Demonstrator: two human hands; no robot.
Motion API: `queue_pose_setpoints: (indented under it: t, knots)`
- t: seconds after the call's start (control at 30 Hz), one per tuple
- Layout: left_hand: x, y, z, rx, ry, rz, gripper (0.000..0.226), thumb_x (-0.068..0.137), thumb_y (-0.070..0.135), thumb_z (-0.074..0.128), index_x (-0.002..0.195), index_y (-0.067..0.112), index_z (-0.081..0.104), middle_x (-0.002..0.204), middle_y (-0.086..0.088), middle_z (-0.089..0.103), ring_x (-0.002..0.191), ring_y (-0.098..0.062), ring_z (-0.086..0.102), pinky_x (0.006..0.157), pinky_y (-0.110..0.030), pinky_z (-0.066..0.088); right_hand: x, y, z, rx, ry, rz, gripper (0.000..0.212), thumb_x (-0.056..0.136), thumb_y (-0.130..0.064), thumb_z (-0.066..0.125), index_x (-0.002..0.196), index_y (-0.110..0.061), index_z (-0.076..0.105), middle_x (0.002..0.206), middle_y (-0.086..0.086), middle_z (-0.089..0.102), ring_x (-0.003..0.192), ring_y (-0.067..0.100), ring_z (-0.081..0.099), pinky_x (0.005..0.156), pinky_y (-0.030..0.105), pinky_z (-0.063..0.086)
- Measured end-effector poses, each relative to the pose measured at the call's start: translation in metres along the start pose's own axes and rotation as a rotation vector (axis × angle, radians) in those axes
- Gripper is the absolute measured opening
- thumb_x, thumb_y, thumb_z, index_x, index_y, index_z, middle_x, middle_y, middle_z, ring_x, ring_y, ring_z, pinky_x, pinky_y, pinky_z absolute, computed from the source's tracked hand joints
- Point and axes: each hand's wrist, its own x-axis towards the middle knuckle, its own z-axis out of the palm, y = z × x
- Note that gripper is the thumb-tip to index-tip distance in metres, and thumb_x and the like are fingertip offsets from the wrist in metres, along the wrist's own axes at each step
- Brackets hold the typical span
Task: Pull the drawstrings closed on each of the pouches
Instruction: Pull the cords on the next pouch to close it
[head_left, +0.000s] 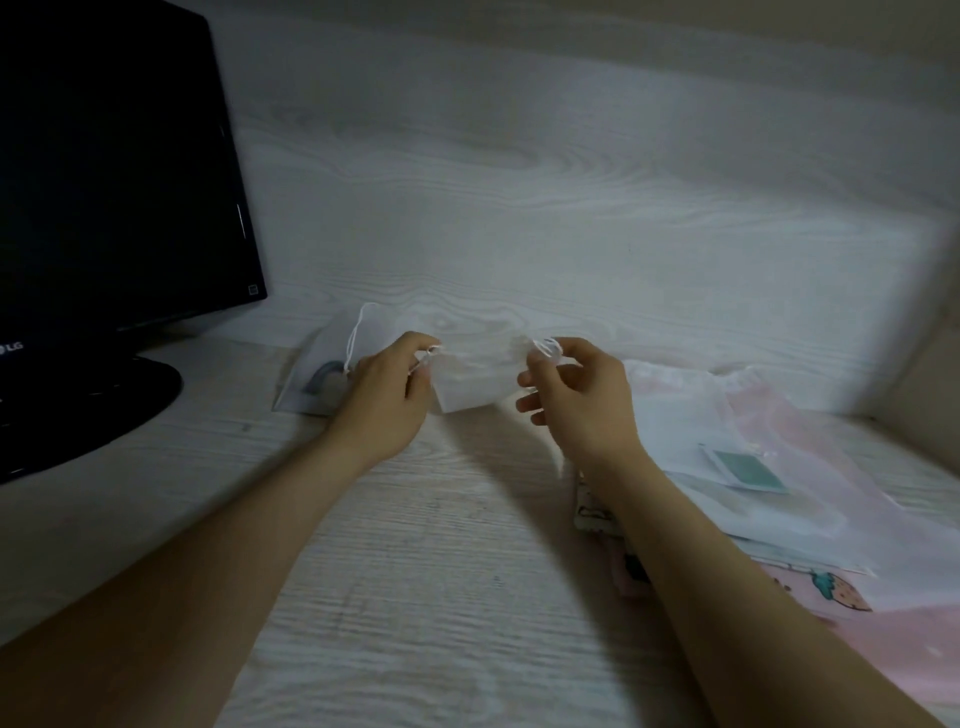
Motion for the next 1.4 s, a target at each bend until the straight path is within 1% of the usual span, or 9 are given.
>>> queue_pose_setpoints:
  t: [0.1,0.2,0.5,0.6,0.73,0.87,1.07,1.27,1.4]
  knots:
    - [-0.002,0.003,-0.001,-0.125,-0.121,-0.084,0.036,0.104,0.001,0.046,0.134,0.018,0.053,0.104,-0.008,0.067,0.084,-0.015,0.061,0.066,-0.026,0.046,0.000,-0.001,-0.002,0.031,0.051,0.031,0.023,0.105,-0.034,0.059,0.113,-0.014,0.066,0.089,0.008,0.077,0.065,0.022,0.074,0.058,0.034,0.059]
    - [-0.001,-0.001,0.000,-0.085,-0.064,-0.063,0.035,0.101,-0.005,0.043,0.129,0.013,0.053,0.102,-0.005,0.068,0.087,-0.011,0.060,0.067,-0.011,0.041,0.001,-0.001,-0.004,0.052,0.034,0.060,0.028,0.109,-0.032,0.052,0.119,-0.009,0.065,0.088,0.010,0.077,0.064,0.024,0.073,0.053,0.029,0.056]
    - [0.009,-0.011,-0.002,-0.186,0.238,-0.298,0.034,0.098,-0.012,0.043,0.109,0.010,0.067,0.098,-0.008,0.073,0.076,-0.025,0.073,0.074,-0.043,0.063,0.007,-0.013,-0.007,0.513,-0.011,0.287,0.031,0.101,-0.003,0.046,0.125,-0.013,0.063,0.058,0.003,0.053,0.048,0.018,0.050,0.047,0.027,0.044]
    - [0.010,-0.007,-0.003,-0.296,0.303,-0.408,0.031,0.102,-0.009,0.043,0.112,0.006,0.069,0.100,-0.014,0.074,0.077,-0.030,0.075,0.068,-0.041,0.064,0.009,-0.016,-0.009,0.746,0.056,0.341,0.029,0.102,-0.006,0.044,0.124,-0.012,0.062,0.057,0.001,0.051,0.047,0.015,0.050,0.047,0.025,0.044]
    - [0.014,-0.008,-0.007,-0.489,0.424,-0.601,0.032,0.104,-0.007,0.041,0.113,0.004,0.069,0.098,-0.013,0.073,0.070,-0.024,0.074,0.054,-0.028,0.059,0.010,-0.014,-0.009,0.874,0.238,0.346,0.027,0.107,-0.006,0.039,0.127,-0.010,0.056,0.077,0.007,0.070,0.063,0.019,0.074,0.054,0.025,0.055]
    - [0.016,-0.008,-0.008,-0.754,0.422,-0.684,0.025,0.105,-0.007,0.043,0.116,0.000,0.064,0.101,-0.019,0.073,0.079,-0.025,0.077,0.070,-0.032,0.064,0.009,-0.010,-0.010,0.888,0.310,0.333,0.030,0.107,-0.001,0.039,0.133,-0.002,0.054,0.106,0.022,0.073,0.087,0.029,0.079,0.068,0.030,0.063]
    - [0.019,0.012,-0.006,-1.197,0.311,-0.757,0.023,0.110,-0.001,0.033,0.122,-0.002,0.052,0.111,-0.029,0.071,0.096,-0.032,0.077,0.078,-0.036,0.064,0.004,-0.012,-0.004,0.861,0.265,0.400,0.030,0.105,0.003,0.042,0.130,0.002,0.057,0.119,0.021,0.070,0.090,0.030,0.079,0.070,0.030,0.064]
    - [0.023,0.009,-0.005,-1.236,0.244,-0.916,0.023,0.111,0.010,0.035,0.102,0.017,0.054,0.074,0.001,0.062,0.069,-0.016,0.065,0.067,-0.029,0.044,0.005,-0.012,-0.003,0.897,0.418,0.393,0.040,0.101,0.014,0.037,0.136,0.008,0.054,0.128,0.025,0.060,0.088,0.032,0.079,0.078,0.035,0.065]
    - [0.027,0.009,-0.002,-1.052,0.295,-0.893,0.029,0.107,0.004,0.029,0.096,0.017,0.052,0.050,0.005,0.038,0.051,-0.012,0.034,0.052,-0.026,0.027,0.009,0.000,0.005,0.568,0.498,0.330,0.036,0.104,0.003,0.039,0.132,0.003,0.061,0.119,0.015,0.067,0.095,0.023,0.076,0.088,0.036,0.063]
